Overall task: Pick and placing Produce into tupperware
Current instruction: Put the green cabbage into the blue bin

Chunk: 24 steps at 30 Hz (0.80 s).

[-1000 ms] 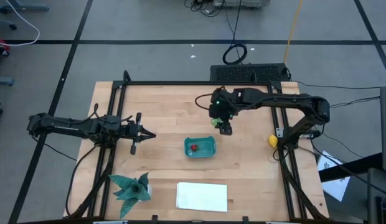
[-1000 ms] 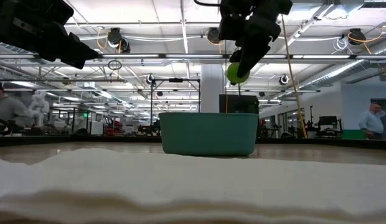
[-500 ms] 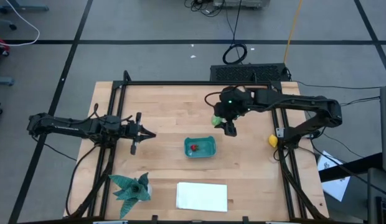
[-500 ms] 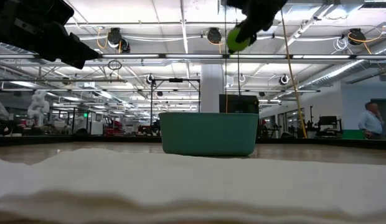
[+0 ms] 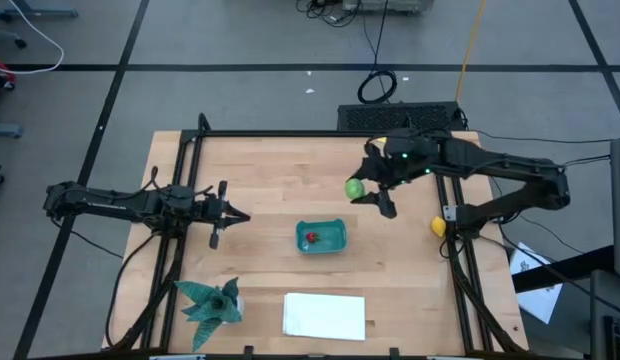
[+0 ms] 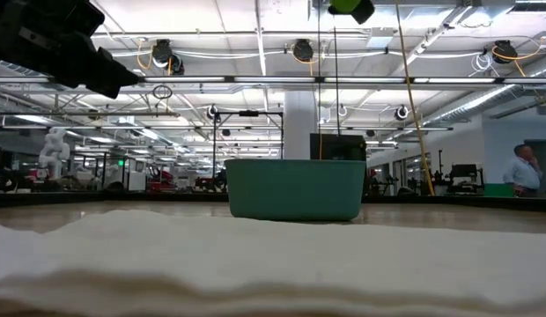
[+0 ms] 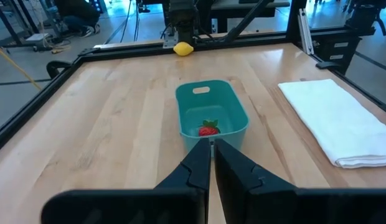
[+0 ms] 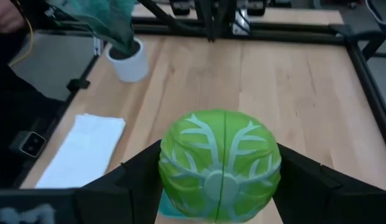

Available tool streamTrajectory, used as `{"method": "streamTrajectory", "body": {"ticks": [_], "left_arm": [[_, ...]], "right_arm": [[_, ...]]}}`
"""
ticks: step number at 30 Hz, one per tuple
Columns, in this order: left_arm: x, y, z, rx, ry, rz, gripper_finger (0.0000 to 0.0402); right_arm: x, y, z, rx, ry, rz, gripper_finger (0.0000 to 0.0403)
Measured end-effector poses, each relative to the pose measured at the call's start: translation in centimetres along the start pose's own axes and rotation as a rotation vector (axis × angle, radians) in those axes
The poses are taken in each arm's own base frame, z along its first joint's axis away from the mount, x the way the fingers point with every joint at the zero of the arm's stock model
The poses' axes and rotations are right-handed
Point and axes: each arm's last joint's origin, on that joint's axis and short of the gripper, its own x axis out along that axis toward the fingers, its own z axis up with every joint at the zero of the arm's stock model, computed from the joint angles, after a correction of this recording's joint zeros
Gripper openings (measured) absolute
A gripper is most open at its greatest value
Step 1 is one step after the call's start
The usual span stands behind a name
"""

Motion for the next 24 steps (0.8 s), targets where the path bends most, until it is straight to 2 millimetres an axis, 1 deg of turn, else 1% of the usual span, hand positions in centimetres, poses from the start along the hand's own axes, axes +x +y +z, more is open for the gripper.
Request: {"method": "streamTrajectory", "body": {"ticks": [4, 8, 12, 15, 18, 21, 24], "left_arm": [[0.0, -0.1, -0.1, 0.003, 0.006, -0.038, 0.0026], [0.0, -0.2, -0.1, 0.009, 0.005, -0.067, 0.0026], [0.0, 0.1, 0.0, 0.023, 0.001, 0.025, 0.0026], [0.0, 0.1, -0.2, -0.034, 0.022, 0.053, 0.0026], [0.0, -0.2, -0.4, -0.060, 0.042, -0.052, 0.0026], [-0.1, -0.5, -0.2, -0.021, 0.016, -0.179, 0.0026], [-0.1, -0.7, -0.1, -0.006, -0.001, -0.222, 0.0026]], "right_arm": [[-1.0, 0.8, 0.2, -0.001, -0.029, 0.013, 0.0235], [-1.5, 1.5, 0.3, -0.009, -0.043, 0.026, 0.0235], [-1.5, 1.8, 0.3, -0.008, -0.040, 0.037, 0.0235], [-1.5, 1.9, 0.3, -0.005, -0.039, 0.039, 0.0235], [-1.5, 1.9, 0.3, 0.001, -0.039, 0.040, 0.0235], [-1.5, 1.9, 0.3, 0.006, -0.038, 0.039, 0.0235], [-1.5, 1.9, 0.3, 0.020, -0.038, 0.039, 0.0235]]}}
